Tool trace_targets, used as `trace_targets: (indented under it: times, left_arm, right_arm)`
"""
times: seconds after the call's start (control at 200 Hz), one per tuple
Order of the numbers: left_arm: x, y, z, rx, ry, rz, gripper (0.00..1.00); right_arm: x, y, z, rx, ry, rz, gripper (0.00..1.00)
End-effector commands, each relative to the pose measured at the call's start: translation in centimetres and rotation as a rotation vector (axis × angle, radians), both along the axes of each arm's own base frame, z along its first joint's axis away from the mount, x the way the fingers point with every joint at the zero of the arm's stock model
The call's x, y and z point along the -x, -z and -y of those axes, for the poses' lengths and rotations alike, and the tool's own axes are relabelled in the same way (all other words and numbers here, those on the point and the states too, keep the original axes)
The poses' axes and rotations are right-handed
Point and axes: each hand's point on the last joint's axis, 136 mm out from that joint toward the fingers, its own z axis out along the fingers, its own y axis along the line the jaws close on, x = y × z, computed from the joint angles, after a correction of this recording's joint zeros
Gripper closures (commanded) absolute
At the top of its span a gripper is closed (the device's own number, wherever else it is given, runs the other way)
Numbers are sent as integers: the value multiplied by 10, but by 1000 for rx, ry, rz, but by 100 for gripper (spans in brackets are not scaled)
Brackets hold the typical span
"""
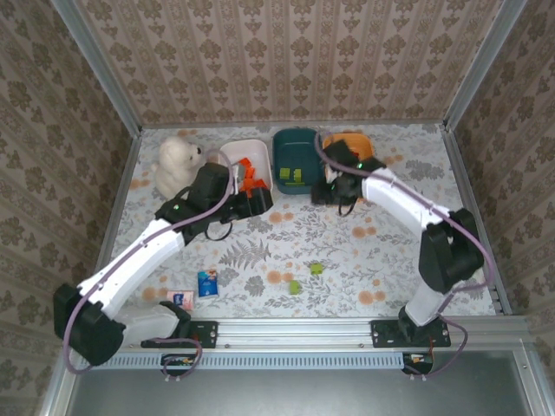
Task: Sort the legos into containers by color
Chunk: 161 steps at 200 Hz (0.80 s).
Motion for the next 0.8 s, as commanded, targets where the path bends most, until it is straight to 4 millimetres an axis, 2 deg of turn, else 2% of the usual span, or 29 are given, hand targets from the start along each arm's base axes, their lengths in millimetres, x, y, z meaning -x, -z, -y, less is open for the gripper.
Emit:
trace_targets:
  times: [0.0, 0.055, 0.14, 0.27, 0.495, 0.625, 0.8]
  left_arm:
    - [26, 14, -21, -39, 42, -24, 19]
    - [36, 19, -28, -43, 50, -37, 19]
    - [50, 25, -35, -47, 73, -50, 19]
    - [62, 34, -42, -52, 80, -67, 19]
    - [66, 37, -44, -48, 81, -76, 19]
    - [67, 33, -44, -40, 78, -70, 19]
    - [71, 31, -48, -33, 66, -68, 19]
  right_arm:
    - [64, 24, -2, 79, -104, -109, 35]
    - [90, 32, 0, 106, -132, -154, 26]
    - [121, 44, 2, 122, -150, -245, 15]
    - [148, 61, -5, 142, -200, -331, 10]
    - [156, 81, -23, 148, -216, -386, 13]
    - [155, 95, -23, 175, -190, -413, 25]
    - [143, 101, -26, 195, -175, -392, 40]
